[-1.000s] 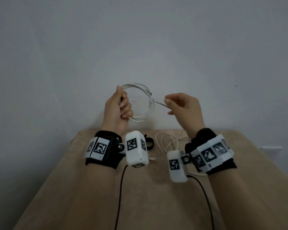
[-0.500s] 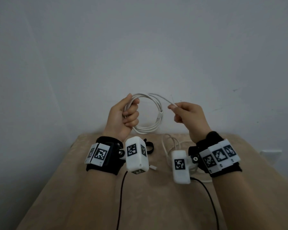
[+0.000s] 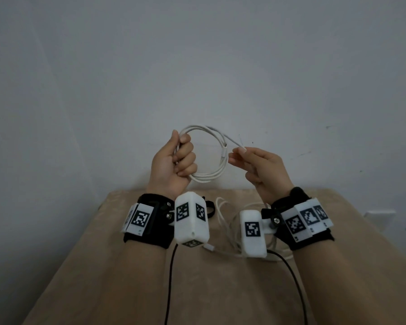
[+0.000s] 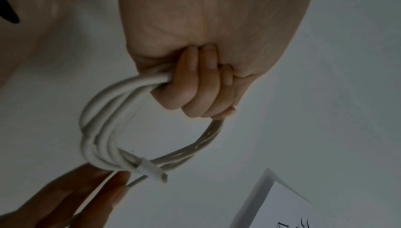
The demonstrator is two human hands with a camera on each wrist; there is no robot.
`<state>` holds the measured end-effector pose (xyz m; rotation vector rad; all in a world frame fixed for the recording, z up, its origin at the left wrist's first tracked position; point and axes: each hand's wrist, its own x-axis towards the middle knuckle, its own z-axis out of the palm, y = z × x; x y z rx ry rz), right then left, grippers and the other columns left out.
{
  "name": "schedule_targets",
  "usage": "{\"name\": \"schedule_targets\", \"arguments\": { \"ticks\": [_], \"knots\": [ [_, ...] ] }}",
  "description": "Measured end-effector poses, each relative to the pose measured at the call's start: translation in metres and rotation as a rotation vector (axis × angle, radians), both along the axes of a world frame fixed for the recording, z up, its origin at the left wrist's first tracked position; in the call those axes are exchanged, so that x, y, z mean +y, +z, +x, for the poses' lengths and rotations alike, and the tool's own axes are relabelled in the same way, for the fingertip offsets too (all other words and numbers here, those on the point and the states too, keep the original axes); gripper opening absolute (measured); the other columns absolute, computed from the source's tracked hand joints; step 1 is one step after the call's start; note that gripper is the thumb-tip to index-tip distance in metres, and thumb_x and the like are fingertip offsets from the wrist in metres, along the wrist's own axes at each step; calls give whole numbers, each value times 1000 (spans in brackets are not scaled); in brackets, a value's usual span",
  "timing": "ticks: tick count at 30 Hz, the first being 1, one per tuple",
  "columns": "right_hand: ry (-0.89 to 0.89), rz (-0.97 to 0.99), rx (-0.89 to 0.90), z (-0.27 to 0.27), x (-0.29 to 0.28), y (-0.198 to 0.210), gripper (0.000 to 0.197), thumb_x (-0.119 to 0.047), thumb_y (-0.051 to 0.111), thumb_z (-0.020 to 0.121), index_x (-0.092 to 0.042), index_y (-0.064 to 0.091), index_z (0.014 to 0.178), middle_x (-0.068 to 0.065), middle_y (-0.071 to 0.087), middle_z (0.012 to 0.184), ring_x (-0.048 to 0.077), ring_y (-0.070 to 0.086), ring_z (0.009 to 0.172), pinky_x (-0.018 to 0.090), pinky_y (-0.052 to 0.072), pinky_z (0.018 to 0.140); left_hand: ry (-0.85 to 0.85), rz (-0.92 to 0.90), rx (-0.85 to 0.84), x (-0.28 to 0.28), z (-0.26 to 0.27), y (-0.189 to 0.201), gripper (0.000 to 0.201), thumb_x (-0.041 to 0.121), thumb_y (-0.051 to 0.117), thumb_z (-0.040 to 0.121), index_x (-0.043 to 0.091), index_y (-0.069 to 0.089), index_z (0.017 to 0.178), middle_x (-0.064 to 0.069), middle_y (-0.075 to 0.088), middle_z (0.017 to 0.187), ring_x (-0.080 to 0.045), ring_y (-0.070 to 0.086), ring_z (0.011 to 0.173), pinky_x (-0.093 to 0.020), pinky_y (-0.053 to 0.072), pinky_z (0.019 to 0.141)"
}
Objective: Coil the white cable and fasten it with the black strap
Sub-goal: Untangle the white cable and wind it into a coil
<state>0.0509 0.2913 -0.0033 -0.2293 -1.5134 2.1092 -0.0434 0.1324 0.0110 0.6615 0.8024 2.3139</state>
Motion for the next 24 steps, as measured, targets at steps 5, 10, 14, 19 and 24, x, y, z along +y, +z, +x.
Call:
{"name": "schedule_targets", "arguments": {
  "ticks": [5, 10, 14, 19, 24],
  "knots": [
    [225, -101, 45, -2, -13, 3, 23, -13, 44, 99, -6, 62, 110, 18, 71, 105, 26, 69, 97, 13, 23, 31, -30, 110, -70, 5, -2, -3, 41, 36, 25, 102, 18, 41, 70, 8, 31, 42, -7, 8, 38, -14, 18, 30],
    [307, -222, 84, -2, -15, 3, 26, -13, 38, 100, -8, 61, 110, 10, 73, 90, 18, 72, 88, 12, 25, 31, -63, 131, -138, 6, -6, -9, 42, 36, 27, 102, 17, 44, 68, 8, 33, 46, -4, 29, 31, -14, 25, 33],
    [289, -247, 85, -5, -13, 0, 25, -13, 41, 99, -3, 59, 113, 6, 70, 83, 14, 70, 83, 13, 28, 31, -53, 102, -180, 11, -6, -12, 43, 35, 28, 103, 16, 44, 68, 7, 37, 48, -7, 35, 37, -16, 34, 39],
    [187, -197, 54, -7, -10, -4, 20, -10, 45, 98, 0, 60, 108, 5, 64, 78, 9, 67, 72, 13, 26, 34, -35, 40, -220, 14, -8, -21, 44, 30, 32, 102, 13, 51, 66, 2, 51, 61, -13, 52, 57, -23, 48, 66],
    [100, -115, -17, -8, -2, -4, 17, -11, 50, 96, -4, 62, 107, 1, 64, 74, 8, 62, 64, 15, 36, 41, -26, -113, -212, 11, -8, -25, 36, 25, 36, 100, 9, 56, 74, -5, 61, 70, -21, 64, 72, -34, 49, 85]
  ]
}}
